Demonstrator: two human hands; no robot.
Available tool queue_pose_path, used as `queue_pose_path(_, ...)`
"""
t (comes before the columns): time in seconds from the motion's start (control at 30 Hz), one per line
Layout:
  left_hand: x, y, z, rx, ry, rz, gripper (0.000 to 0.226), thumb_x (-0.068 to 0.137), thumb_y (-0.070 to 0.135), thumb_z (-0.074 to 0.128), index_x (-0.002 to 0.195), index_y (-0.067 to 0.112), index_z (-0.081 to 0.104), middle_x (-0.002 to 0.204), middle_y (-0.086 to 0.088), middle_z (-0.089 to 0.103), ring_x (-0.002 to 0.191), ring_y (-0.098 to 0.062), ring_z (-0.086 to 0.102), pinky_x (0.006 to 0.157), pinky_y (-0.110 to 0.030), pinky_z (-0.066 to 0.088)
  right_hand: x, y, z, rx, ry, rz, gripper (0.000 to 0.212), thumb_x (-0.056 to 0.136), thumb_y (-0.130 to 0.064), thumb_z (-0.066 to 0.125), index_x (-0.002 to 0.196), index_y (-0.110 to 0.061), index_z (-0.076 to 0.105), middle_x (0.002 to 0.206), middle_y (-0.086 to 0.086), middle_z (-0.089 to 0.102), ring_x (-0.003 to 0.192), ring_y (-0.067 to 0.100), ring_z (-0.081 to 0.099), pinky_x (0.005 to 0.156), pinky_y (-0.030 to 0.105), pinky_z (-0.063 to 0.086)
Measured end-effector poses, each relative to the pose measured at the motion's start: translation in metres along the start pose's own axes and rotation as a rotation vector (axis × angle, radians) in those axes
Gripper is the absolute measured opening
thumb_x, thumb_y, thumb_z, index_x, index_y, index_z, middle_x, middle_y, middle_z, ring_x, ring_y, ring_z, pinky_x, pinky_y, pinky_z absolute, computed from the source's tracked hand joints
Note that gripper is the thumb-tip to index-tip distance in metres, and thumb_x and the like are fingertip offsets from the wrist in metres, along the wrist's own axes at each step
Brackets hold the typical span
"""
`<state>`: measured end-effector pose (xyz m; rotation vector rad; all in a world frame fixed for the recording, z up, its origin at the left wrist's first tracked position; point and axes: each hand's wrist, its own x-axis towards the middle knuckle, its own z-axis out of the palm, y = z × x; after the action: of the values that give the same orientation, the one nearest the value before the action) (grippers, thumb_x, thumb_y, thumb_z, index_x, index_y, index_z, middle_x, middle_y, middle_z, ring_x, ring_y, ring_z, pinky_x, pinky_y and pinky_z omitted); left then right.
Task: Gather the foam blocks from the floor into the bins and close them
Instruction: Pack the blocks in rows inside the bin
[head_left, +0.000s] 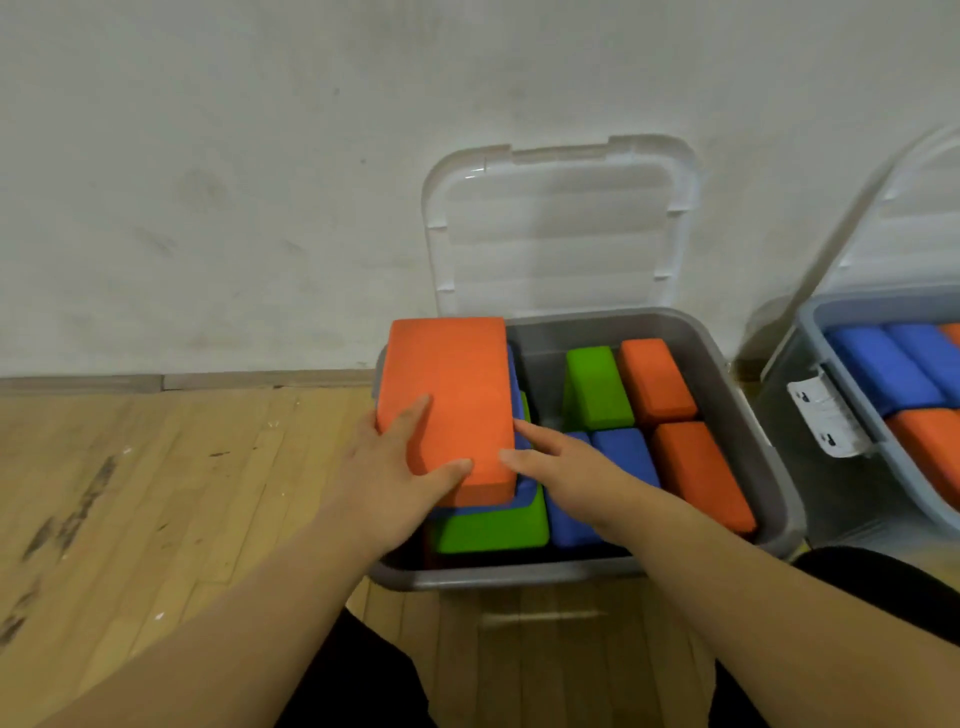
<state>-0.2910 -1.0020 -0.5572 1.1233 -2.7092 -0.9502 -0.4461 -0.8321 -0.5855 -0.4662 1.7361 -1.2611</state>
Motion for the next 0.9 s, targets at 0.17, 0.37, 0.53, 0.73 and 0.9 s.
queue_pose_path(0.17, -0.007, 0.027, 0.015, -0.057, 0.048, 0.166, 0.093, 0.076, 0.072, 0.070, 0.154, 0.056, 0.022, 0.160, 0.004, 0.021, 0.145, -0.024, 0.033, 0.120, -0.045, 0.034, -0.008, -0.022, -0.021, 0.243, 0.073, -0.179, 0.064, 0.093, -0.009, 0.070, 0.147, -0.038, 0.051, 0.118, -0.003, 0.071, 0.090, 0.002, 0.070, 0.069, 0.018, 0.055)
queue_pose_path(0.37, 0.021, 0.029, 0.041, 0.474, -0.131, 0.208, 0.087, 0.084, 0.086, 0.023, 0.159, 0.051, -0.005, 0.173, -0.004, 0.000, 0.157, -0.033, 0.005, 0.125, -0.050, 0.018, -0.034, -0.051, -0.079, -0.240, 0.599, -0.435, 0.066, 0.077, -0.041, 0.086, 0.137, -0.039, 0.058, 0.129, -0.017, 0.055, 0.113, 0.004, 0.056, 0.094, 0.021, 0.047)
queue_pose_path(0.53, 0.021, 0.007, 0.074, 0.600, -0.359, 0.072, 0.077, 0.095, 0.079, 0.017, 0.152, 0.053, -0.027, 0.165, 0.001, -0.036, 0.151, -0.034, -0.032, 0.127, -0.056, 0.005, -0.033, -0.038, -0.101, -0.484, 0.605, -0.201, 0.065, 0.086, -0.049, 0.074, 0.146, -0.032, 0.055, 0.138, -0.004, 0.060, 0.114, 0.014, 0.057, 0.088, 0.023, 0.037)
queue_pose_path(0.73, 0.017, 0.004, 0.073, 0.617, -0.333, 0.082, 0.078, 0.092, 0.082, 0.016, 0.150, 0.054, -0.030, 0.164, 0.002, -0.036, 0.151, -0.033, -0.033, 0.127, -0.055, 0.004, -0.003, -0.031, -0.093, -0.614, 0.631, -0.235, 0.076, 0.084, -0.062, 0.072, 0.150, -0.030, 0.051, 0.146, 0.006, 0.055, 0.134, 0.025, 0.051, 0.114, 0.038, 0.040)
queue_pose_path(0.9, 0.018, 0.005, 0.075, 0.626, -0.328, 0.085, 0.080, 0.090, 0.085, 0.015, 0.146, 0.055, -0.034, 0.164, 0.001, -0.038, 0.150, -0.034, -0.035, 0.126, -0.056, 0.003, 0.015, 0.004, -0.058, -0.416, 0.712, -0.324, 0.071, 0.093, -0.048, 0.069, 0.153, -0.027, 0.038, 0.153, 0.005, 0.035, 0.139, 0.015, 0.034, 0.116, 0.028, 0.029)
